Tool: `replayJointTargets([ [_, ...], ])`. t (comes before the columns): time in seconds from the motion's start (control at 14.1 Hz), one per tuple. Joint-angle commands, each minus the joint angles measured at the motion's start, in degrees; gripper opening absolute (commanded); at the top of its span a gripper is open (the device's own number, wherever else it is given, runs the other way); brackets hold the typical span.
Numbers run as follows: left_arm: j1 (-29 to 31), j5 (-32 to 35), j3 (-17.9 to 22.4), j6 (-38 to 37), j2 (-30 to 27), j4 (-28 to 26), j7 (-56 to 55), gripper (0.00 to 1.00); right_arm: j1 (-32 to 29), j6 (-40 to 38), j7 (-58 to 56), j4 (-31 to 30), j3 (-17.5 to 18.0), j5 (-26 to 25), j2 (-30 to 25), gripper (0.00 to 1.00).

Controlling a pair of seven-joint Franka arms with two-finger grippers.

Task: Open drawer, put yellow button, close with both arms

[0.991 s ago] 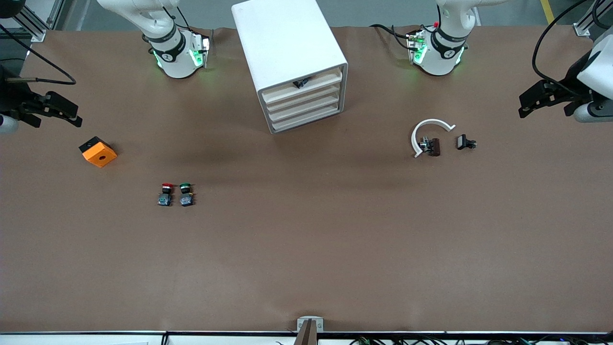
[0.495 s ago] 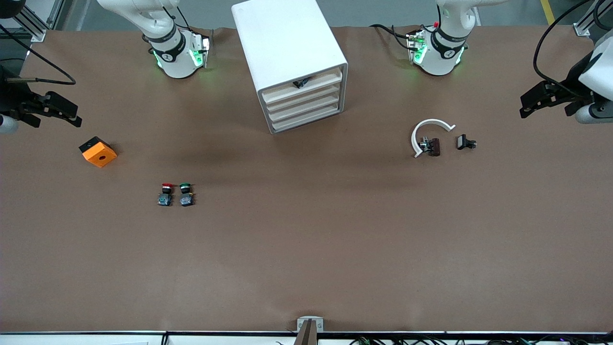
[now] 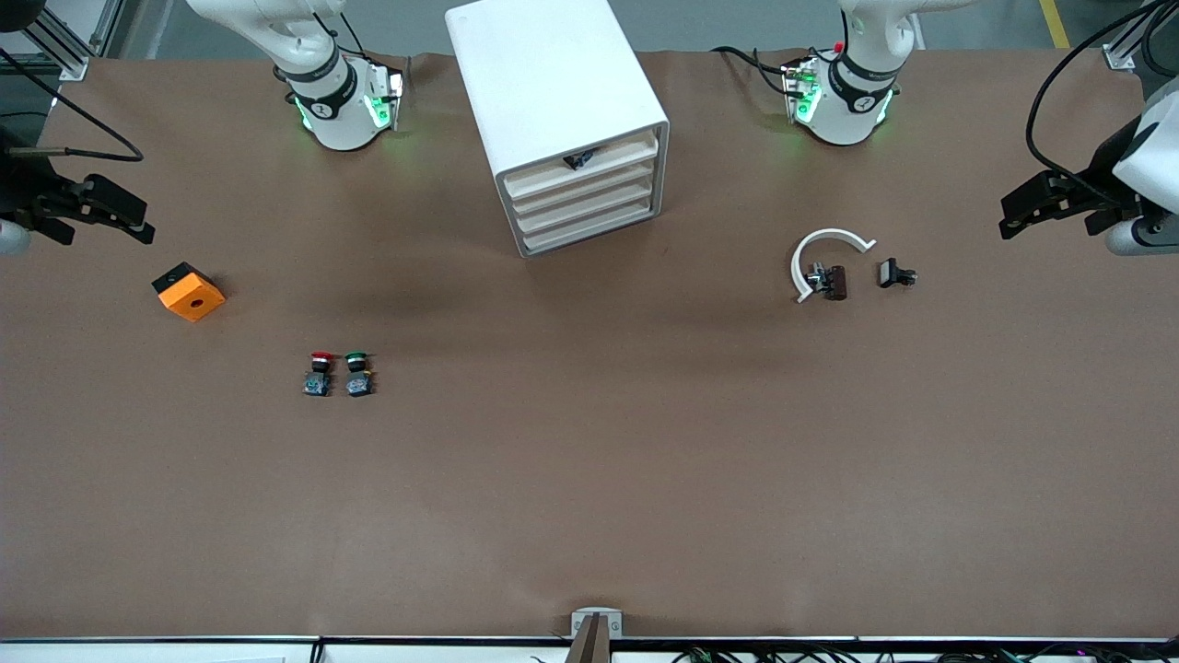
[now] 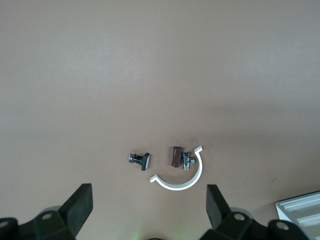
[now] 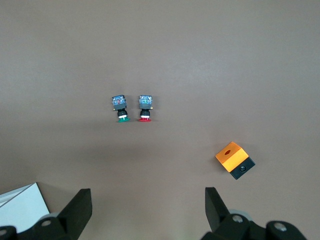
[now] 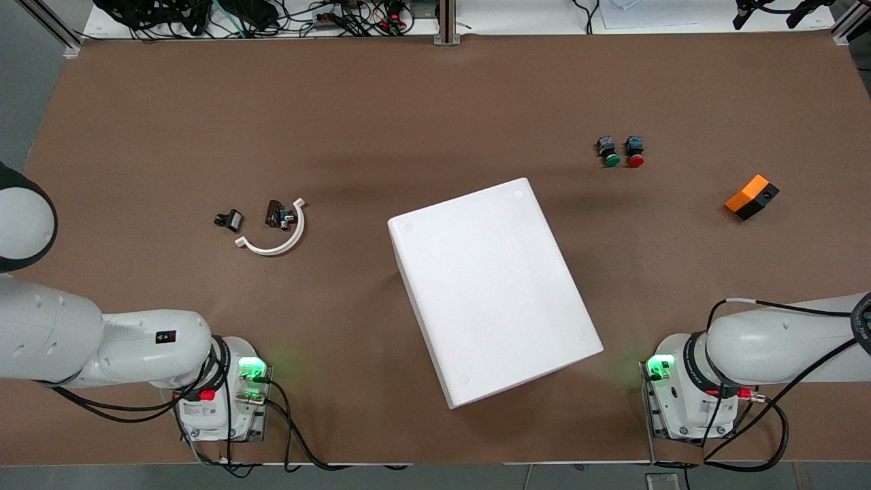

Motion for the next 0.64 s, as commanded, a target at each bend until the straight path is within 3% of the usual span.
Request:
replayJointTargets([
  [0.0, -0.15, 0.45, 0.15, -0.51, 0.93, 2.09, 0.44, 1.00, -0.66, -0.35, -0.53, 0.58, 0.60, -0.80, -0.17, 1.00],
  [0.57, -0.24, 0.45, 0.15, -0.86, 0.84, 2.09, 0.00, 1.00, -0.84, -0.44, -0.44, 1.20, 0.60, -0.80, -0.17, 1.00],
])
